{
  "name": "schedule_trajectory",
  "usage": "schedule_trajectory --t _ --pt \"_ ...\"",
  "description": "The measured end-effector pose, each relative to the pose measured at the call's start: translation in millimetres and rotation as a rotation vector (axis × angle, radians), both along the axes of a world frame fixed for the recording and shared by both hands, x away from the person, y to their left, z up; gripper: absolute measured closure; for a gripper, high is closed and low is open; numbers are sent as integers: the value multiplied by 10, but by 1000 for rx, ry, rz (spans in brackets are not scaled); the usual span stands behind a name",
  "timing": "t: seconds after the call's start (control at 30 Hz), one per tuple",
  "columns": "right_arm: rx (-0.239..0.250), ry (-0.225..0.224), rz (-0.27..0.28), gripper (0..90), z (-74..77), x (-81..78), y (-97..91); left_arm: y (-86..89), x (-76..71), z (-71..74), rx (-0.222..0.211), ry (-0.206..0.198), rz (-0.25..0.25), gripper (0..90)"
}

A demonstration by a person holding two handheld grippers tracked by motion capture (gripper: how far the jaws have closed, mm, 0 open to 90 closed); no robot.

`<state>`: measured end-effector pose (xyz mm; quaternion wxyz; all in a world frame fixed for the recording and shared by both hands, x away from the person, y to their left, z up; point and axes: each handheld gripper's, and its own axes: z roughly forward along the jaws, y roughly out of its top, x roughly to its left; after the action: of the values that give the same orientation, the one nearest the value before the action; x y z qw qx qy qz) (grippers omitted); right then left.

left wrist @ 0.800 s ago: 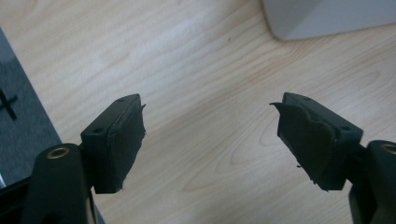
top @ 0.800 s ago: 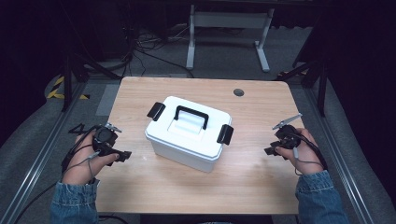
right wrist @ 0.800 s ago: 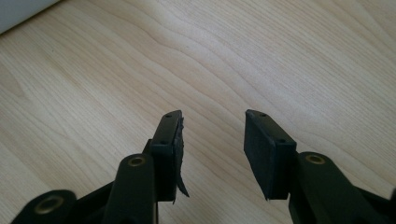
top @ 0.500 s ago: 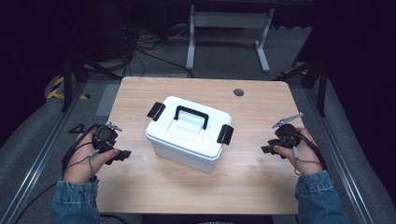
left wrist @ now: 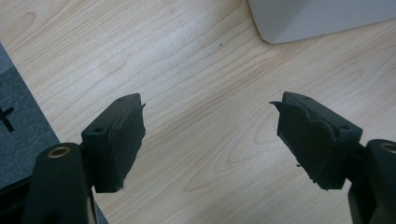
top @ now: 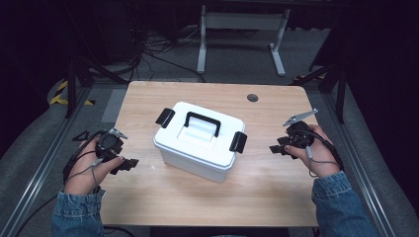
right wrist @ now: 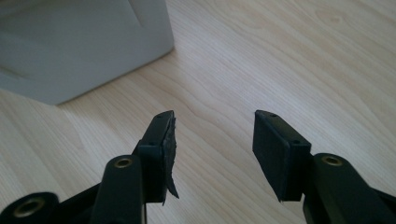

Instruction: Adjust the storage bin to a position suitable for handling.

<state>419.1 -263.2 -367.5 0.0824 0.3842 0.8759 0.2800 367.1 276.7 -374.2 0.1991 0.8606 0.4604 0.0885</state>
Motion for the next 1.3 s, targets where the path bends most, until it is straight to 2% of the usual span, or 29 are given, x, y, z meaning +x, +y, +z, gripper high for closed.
schedule_trajectory --t 0.07,0.1,0.2,0.23,0.27,0.37,0.47,0.6,0.63,0.67,0.77,0.87,1.03,1.17,1.2,1.3 --pt "18 3 4 501 53 11 44 12 10 5 5 -6 -5 234" --pt "42 5 14 514 124 25 83 13 9 5 -1 1 2 231" --pt "61 -7 24 527 201 40 121 17 24 -4 -9 11 8 231" --pt "56 -24 35 542 280 58 164 19 32 -11 -15 10 12 231" --pt "55 -30 40 545 319 66 186 24 41 -16 -36 29 32 231" --pt "60 -37 51 552 387 80 229 23 44 -15 -49 42 40 231" --pt "81 -43 69 557 465 101 293 27 52 -10 -42 35 35 231" --pt "140 -45 96 565 562 154 403 26 67 -12 -21 39 27 231" --pt "140 -45 96 565 562 154 403 24 70 -10 -15 41 24 231" --pt "138 -48 106 565 596 172 459 18 72 -5 -30 73 40 237" --pt "138 -47 116 565 631 186 524 18 76 -5 -46 91 50 256" --pt "127 -57 134 565 672 205 617 23 90 -15 -53 91 48 265" --pt "131 -63 184 557 768 270 827 15 99 1 -37 72 30 262" --pt "121 -64 212 556 809 337 997 30 111 -2 -55 71 62 263" --pt "118 -62 216 555 814 348 1036 48 124 -4 -47 69 81 264" --pt "120 -57 231 554 826 376 1140 66 148 -5 -26 78 94 273"
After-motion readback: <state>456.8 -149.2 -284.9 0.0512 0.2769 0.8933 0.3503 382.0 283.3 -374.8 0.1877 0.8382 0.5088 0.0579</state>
